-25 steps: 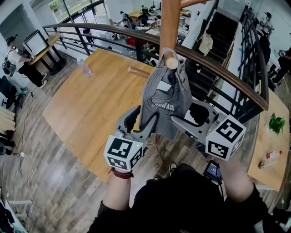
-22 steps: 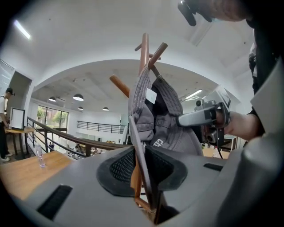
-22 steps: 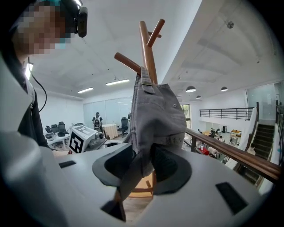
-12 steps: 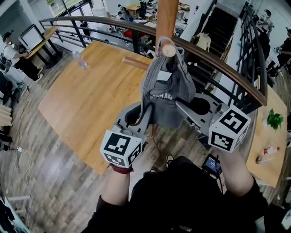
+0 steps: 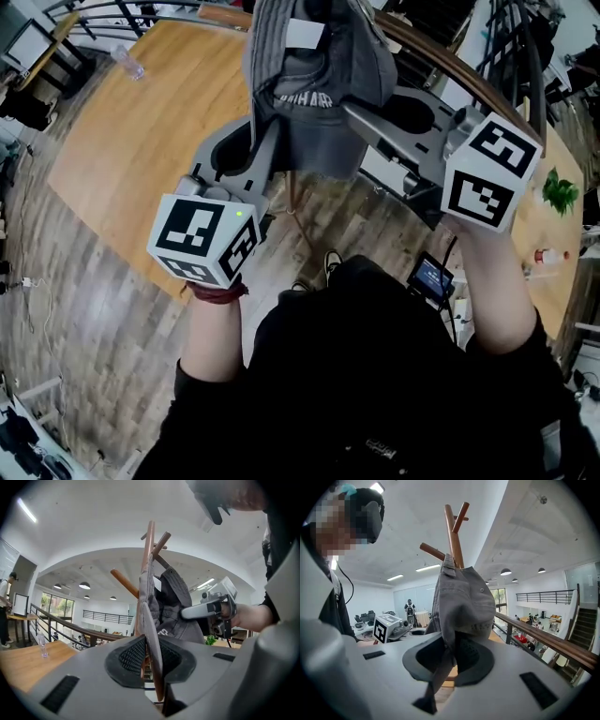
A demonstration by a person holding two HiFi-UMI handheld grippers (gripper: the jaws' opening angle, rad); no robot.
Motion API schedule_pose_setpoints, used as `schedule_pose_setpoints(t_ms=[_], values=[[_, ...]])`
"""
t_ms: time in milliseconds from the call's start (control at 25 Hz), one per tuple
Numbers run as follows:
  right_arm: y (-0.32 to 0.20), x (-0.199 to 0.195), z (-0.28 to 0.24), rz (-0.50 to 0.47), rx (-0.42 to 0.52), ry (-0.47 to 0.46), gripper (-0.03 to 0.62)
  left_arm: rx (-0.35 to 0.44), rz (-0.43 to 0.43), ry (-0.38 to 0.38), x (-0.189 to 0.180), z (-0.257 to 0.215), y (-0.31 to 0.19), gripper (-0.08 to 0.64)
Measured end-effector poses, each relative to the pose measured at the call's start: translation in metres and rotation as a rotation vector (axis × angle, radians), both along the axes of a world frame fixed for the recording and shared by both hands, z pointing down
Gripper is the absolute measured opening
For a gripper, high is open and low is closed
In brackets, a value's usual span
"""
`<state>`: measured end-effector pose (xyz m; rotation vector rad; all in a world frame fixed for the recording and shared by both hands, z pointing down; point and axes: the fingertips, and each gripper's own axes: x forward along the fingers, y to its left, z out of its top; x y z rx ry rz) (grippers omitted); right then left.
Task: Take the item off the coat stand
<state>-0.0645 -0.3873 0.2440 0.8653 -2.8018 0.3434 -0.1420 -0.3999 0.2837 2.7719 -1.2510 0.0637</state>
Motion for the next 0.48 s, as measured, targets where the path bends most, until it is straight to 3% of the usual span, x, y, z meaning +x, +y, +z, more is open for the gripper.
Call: schedule_pose_setpoints(t_ms=[480], values=[[0.010, 0.011, -0.008, -0.051, -0.002, -0.018, 0.051, 0.016, -0.033, 0.009, 0.008, -0.010, 0.015, 0.043]])
